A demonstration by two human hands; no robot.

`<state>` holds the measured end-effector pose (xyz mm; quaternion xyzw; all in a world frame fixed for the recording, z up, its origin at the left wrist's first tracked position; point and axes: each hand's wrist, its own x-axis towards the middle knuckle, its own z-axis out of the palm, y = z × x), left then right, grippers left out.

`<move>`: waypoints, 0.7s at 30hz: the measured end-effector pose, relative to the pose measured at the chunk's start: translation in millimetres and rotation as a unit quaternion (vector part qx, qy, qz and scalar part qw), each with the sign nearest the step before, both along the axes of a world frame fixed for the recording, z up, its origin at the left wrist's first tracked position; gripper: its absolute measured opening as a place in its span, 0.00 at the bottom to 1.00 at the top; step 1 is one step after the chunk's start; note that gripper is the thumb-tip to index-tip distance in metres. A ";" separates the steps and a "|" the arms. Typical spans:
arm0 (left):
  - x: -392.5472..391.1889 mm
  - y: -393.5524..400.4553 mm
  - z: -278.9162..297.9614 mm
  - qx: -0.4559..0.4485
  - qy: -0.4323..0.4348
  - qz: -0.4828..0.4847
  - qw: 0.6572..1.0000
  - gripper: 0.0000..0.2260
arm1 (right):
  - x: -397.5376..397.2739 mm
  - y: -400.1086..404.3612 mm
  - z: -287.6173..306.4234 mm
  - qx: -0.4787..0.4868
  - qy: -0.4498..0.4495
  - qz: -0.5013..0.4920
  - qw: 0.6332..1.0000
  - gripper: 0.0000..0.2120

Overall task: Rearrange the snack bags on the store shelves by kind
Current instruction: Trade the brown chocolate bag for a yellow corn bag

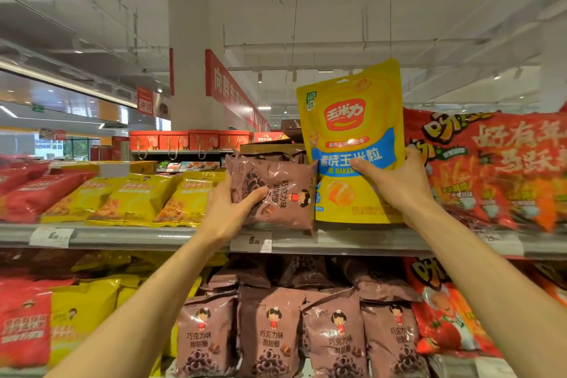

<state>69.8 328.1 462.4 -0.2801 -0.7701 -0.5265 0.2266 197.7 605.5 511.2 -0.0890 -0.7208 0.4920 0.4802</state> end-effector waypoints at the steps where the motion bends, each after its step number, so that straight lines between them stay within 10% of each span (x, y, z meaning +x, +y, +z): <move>1: -1.9 -2.5 -1.2 -0.046 0.002 0.041 0.998 0.32 | 1.7 0.9 -0.2 0.004 0.000 0.001 1.000 0.50; 21: 27.6 8.4 -15.7 0.103 0.032 0.124 0.986 0.30 | 39.1 5.0 1.0 0.029 -0.028 0.001 0.999 0.47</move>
